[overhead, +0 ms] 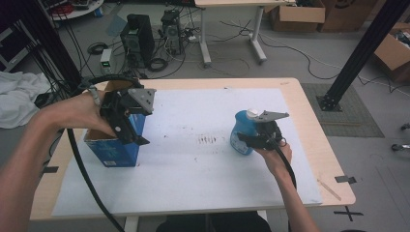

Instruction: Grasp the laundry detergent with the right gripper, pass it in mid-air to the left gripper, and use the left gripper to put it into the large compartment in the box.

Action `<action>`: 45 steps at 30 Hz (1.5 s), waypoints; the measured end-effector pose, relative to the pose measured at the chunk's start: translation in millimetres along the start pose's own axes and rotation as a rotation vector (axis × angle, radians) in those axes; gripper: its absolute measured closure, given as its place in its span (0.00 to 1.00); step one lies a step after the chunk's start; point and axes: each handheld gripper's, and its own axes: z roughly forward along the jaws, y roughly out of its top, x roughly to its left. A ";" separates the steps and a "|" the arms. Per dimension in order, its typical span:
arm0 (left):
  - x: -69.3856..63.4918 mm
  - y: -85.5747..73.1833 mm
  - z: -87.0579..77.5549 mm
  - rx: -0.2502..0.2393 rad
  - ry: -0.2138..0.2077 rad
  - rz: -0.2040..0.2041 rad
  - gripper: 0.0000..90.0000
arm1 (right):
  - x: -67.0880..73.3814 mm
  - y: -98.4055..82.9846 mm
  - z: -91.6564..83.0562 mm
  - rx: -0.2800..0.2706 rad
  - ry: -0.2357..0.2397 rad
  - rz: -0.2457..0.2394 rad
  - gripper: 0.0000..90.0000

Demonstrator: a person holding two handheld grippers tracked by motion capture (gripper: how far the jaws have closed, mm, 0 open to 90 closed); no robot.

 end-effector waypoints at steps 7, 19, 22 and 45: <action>0.2 1.5 0.1 -0.001 0.000 0.004 0.17 | 0.7 -2.1 -0.5 -0.017 -0.003 -0.014 0.52; 5.0 8.5 1.2 -0.008 -0.007 -0.006 0.17 | 0.1 -2.3 -0.8 -0.021 0.008 -0.031 0.52; 6.9 11.5 0.4 -0.011 -0.007 -0.007 0.17 | 1.3 0.0 -1.2 -0.012 0.006 -0.048 0.52; 43.4 86.2 -1.1 -0.066 -0.070 0.035 0.17 | 25.9 75.2 -25.1 -0.001 0.351 -0.334 0.52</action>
